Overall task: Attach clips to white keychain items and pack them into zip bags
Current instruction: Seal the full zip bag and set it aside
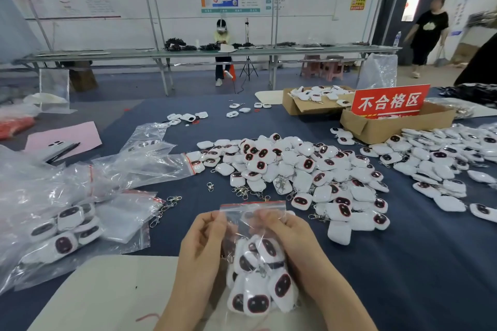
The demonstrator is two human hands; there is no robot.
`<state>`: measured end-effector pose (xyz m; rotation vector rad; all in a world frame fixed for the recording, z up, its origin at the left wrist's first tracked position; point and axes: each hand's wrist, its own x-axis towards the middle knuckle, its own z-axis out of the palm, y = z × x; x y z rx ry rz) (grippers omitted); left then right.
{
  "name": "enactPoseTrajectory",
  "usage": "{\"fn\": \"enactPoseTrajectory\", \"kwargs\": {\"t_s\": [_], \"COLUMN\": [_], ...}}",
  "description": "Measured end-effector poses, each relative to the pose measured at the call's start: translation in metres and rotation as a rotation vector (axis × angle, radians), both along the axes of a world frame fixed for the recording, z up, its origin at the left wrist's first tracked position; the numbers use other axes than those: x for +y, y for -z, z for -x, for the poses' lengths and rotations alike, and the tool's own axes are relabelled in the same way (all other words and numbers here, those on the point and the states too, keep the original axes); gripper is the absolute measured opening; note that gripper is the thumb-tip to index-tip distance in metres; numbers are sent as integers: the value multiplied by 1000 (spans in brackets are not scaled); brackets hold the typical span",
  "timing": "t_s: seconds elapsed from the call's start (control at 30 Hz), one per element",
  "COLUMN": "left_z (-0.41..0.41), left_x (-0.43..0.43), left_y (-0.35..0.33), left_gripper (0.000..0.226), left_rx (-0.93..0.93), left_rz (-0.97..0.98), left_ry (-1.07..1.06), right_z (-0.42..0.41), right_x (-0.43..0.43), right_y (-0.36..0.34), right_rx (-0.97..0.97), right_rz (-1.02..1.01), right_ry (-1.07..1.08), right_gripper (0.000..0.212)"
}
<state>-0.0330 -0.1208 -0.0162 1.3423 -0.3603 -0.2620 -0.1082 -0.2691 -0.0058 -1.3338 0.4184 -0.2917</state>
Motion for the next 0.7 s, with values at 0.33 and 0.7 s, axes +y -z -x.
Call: {"fn": "enactPoseTrajectory", "kwargs": {"t_s": [0.33,0.7], "left_z": [-4,-3], "left_x": [4,4], "left_y": [0,-3], "left_gripper": [20,21], "left_rx": [-129,-55], "left_rz": [-85,-61], "left_ry": [-97,-144], "right_z": [4,4], "right_x": [7,14], "right_y": [-13,-15], "right_rx": [19,16], "right_rz": [-23,39], "right_ry": [-5,14], "right_gripper": [35,27]}}
